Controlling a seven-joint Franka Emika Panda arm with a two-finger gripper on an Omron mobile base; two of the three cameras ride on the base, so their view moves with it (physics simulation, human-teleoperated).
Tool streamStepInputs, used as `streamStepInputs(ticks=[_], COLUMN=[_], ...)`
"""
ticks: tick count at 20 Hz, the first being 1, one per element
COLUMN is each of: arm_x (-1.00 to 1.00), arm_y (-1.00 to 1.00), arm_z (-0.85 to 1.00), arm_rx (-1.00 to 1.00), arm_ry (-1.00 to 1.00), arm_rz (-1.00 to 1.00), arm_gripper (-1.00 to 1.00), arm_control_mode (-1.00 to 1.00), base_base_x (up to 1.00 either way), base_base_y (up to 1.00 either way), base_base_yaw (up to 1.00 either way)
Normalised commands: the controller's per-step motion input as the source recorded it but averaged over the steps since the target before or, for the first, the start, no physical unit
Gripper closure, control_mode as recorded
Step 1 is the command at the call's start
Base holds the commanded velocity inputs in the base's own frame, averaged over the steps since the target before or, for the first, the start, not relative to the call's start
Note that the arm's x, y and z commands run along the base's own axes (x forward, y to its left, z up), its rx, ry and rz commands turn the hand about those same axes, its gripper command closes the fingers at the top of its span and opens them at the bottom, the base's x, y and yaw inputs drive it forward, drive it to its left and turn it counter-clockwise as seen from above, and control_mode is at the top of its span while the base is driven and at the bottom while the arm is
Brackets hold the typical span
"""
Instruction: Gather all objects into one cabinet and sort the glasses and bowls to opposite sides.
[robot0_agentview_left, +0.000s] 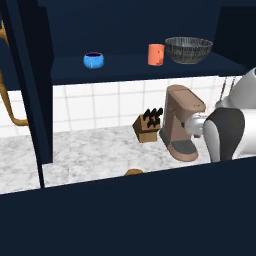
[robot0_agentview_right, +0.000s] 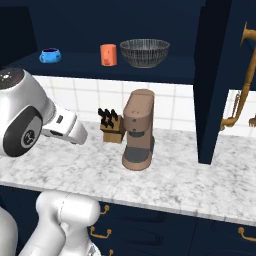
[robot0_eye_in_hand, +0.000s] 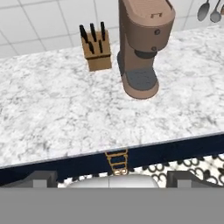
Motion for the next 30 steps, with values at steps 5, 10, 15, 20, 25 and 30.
streamStepInputs(ticks=[5,10,15,20,25,30], arm_x=[-0.01,0.0,0.0,0.0,0.0,0.0], arm_y=[-0.01,0.0,0.0,0.0,0.0,0.0], arm_z=[0.0,0.0,0.0,0.0,0.0,0.0], arm_rx=[0.0,0.0,0.0,0.0,0.0,0.0], arm_ry=[0.0,0.0,0.0,0.0,0.0,0.0], arm_rz=[0.0,0.0,0.0,0.0,0.0,0.0], arm_gripper=[-1.0,-1.0,-1.0,-1.0,-1.0,-1.0], arm_control_mode=[1.0,1.0,1.0,1.0,1.0,1.0], base_base_x=[-0.11,-0.68,-0.36,-0.07,-0.02,0.0], base_base_y=[-0.04,-0.5,-0.34,-0.01,0.0,0.0], base_base_yaw=[0.0,0.2,0.72,0.83,0.93,1.0])
